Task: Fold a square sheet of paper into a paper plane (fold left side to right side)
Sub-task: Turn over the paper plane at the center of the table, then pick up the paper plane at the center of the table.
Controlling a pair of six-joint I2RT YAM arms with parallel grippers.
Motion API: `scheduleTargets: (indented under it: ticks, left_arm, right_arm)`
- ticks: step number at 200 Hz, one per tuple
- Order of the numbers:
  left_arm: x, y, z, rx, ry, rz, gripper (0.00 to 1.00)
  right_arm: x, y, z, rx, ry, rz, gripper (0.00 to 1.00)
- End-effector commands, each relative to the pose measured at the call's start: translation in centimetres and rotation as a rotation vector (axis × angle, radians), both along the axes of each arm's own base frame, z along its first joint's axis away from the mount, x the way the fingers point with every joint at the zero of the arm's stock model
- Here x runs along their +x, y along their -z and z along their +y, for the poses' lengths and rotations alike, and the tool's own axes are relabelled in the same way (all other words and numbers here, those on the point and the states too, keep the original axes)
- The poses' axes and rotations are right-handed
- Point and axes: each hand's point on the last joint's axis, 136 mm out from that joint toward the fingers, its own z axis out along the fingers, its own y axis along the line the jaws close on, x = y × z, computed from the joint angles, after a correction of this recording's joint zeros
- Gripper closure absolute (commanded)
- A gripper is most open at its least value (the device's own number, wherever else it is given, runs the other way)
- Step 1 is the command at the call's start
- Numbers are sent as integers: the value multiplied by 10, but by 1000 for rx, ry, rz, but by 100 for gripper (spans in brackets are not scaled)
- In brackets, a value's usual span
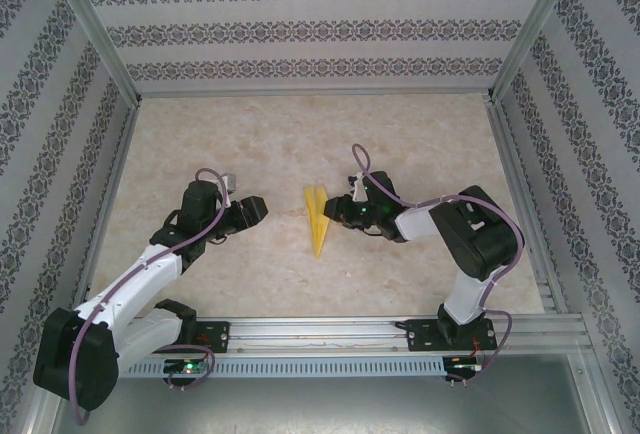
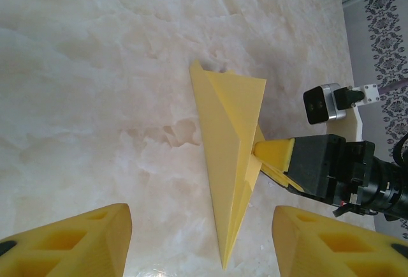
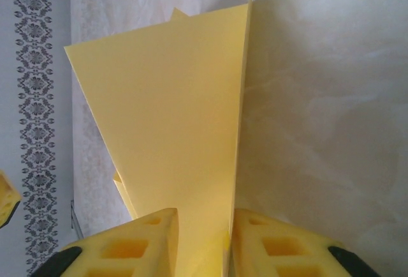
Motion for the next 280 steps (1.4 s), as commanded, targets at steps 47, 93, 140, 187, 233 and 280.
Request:
scheduleTargets:
  ticks: [47,93,140,187,233,280]
  left_arm:
    - [3,-22,13,38,-31,-91,37]
    - [-1,-35,32,91,-87,-161,28]
    - [-6,-48,42,120,-108,-234,17]
    - [-10,-54,51,172,-116,-270,10]
    - [-17,-55,58,223,-118,-277,9]
    - [-23,-48,62,246,-119,-261,8]
  right_arm:
    - [-6,-16,-19,-157,26,-67,49]
    - [-23,-42,-40,-372,12,-92,36]
    - [-46,-64,-39,-446,-40,-69,27]
    - [-62,-69,-25,-480,-97,-64,5]
    - [-69,-68,-8,-525,-145,-55,2]
    - [-65,-63,5,-585,-172,-26,4]
